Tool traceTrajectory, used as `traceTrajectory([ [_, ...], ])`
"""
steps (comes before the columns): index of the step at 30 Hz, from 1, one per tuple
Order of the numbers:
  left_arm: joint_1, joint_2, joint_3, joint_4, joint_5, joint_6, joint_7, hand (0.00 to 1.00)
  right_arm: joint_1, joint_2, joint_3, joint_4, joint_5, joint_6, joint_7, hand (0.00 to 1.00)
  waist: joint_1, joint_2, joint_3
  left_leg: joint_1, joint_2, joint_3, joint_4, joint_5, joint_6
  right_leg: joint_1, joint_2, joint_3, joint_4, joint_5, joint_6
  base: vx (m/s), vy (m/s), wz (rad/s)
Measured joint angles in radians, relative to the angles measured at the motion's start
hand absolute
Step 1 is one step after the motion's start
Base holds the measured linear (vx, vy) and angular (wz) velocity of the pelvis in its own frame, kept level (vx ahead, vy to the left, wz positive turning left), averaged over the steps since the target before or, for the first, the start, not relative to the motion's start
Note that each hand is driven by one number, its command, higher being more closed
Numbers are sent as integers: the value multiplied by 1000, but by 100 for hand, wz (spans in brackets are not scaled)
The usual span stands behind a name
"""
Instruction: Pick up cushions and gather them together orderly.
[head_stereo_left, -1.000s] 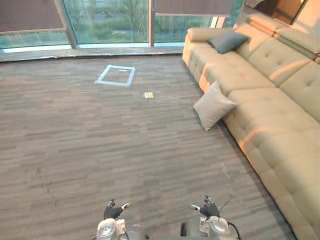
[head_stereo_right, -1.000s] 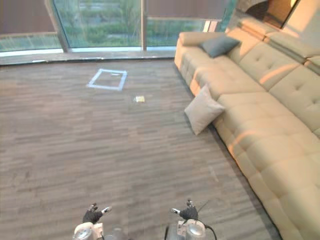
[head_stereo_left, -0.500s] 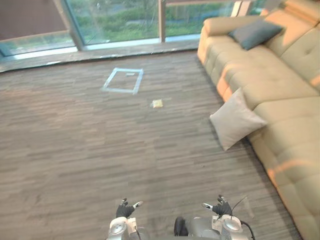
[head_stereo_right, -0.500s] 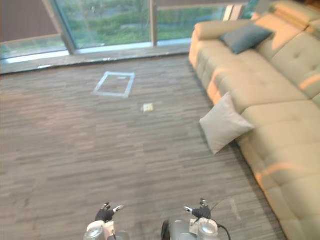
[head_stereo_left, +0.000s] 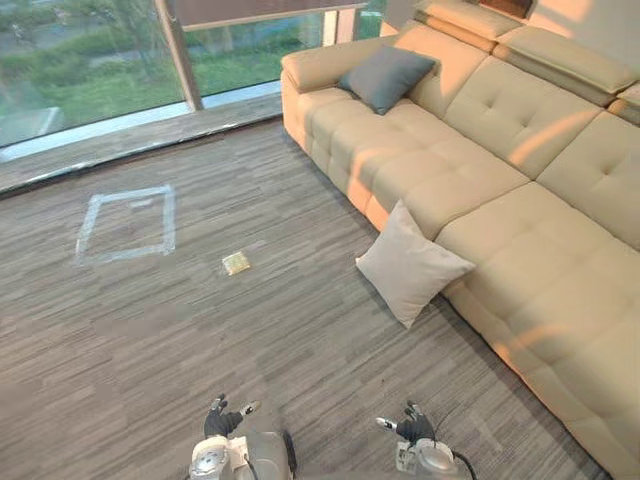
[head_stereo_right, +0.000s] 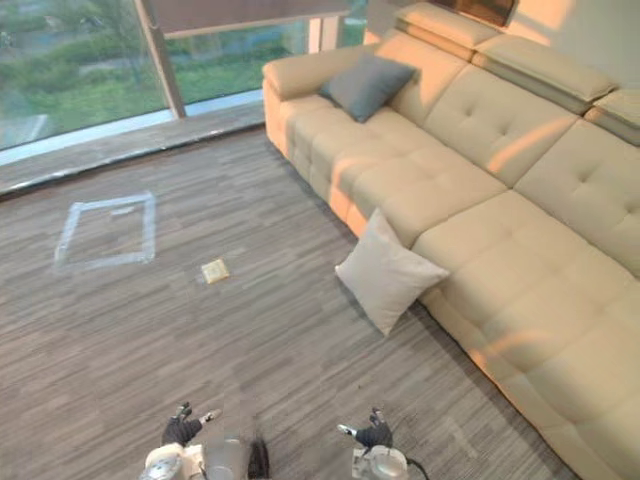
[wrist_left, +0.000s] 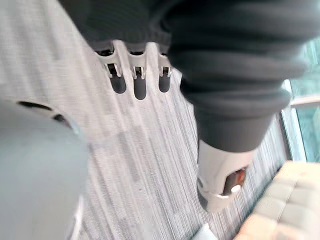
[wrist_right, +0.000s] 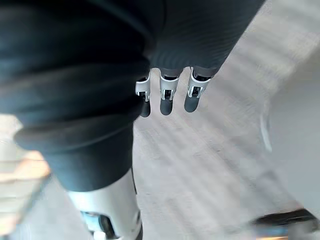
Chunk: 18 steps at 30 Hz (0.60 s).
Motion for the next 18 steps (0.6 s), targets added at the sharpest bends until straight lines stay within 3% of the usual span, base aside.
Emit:
traceTrajectory([
  [2, -4, 0, -19, 3, 0, 0, 0, 0, 0, 0, 2, -18, 0, -3, 1, 0, -1, 3, 1, 88, 1, 30, -71, -14, -11, -100, -24, -134, -20, -25, -43, 415, 135, -40],
  [5, -4, 6, -36, 28, 0, 0, 0, 0, -12, -6, -7, -18, -2, -4, -1, 0, -11, 9, 4, 201, 10, 89, -174, -5, -26, -177, -51, -386, -295, -39, -88, 409, 64, -33],
  [7, -4, 11, -55, 42, 0, 1, -2, 0, -25, -15, -8, -9, -8, -3, -1, 0, -17, 14, 6, 254, 7, 111, -221, -2, -32, -178, -32, -493, -493, 20, -128, 473, 12, -28],
  [8, -1, 17, -68, 50, 1, 1, -5, 0, -27, -20, -10, 2, -30, -2, 0, 0, -18, 13, 6, 292, -9, 111, -241, -4, -46, -178, 3, -489, -612, 116, -163, 572, -48, -25],
  [9, -2, 12, -67, 60, 2, 2, -6, 0, -29, -28, -20, 3, -39, -4, 1, 0, -26, 9, 5, 319, -14, 97, -242, -12, -58, -175, 22, -449, -627, 174, -252, 683, -45, -35],
  [10, -7, -9, -68, 67, 3, 4, -9, 0, -39, -40, -35, 6, -41, -3, 1, 0, -26, 52, 1, 326, 14, 87, -228, -8, -69, -175, 38, -459, -600, 165, -256, 551, -65, -20],
  [11, -8, -27, -70, 61, 15, 3, -13, 0, -39, -43, -46, 4, -40, -4, 1, 0, -33, 63, 0, 307, 24, 63, -170, 11, -101, -163, 38, -463, -591, 111, -247, 511, -109, -14],
  [12, -11, -35, -67, 54, 19, 0, -17, 0, -42, -53, -54, -2, -38, -4, 1, 0, -44, 77, 8, 282, 42, 39, -81, 16, -107, -146, 45, -471, -591, 91, -244, 577, -173, 5],
  [13, -19, -42, -58, 51, 20, 2, -21, 0, -43, -58, -55, -17, -38, -3, 1, 0, -52, 95, 21, 216, 88, -5, 105, 45, -106, -102, 66, -474, -610, 72, -246, 458, -154, -9],
  [14, -18, -44, -45, 38, 20, 2, -24, 0, -41, -60, -48, -16, -38, 2, 0, 0, -47, 101, 32, 131, 138, -55, 330, 141, -94, -44, 91, -459, -649, 56, -250, 402, -89, -25],
  [16, -9, -44, -25, 14, 19, 0, -24, 0, -34, -56, -39, -13, -38, 8, -4, 0, -41, 94, 39, 29, 187, -82, 550, 120, -95, 45, 126, -420, -697, 34, -254, 394, -48, -54],
  [18, 4, -36, -26, -13, 19, -1, -25, 0, -28, -46, -38, -11, -37, 10, -3, 0, -32, 78, 43, -61, 191, -88, 584, 80, -97, 110, 130, -367, -738, 18, -243, 362, -20, -79],
])
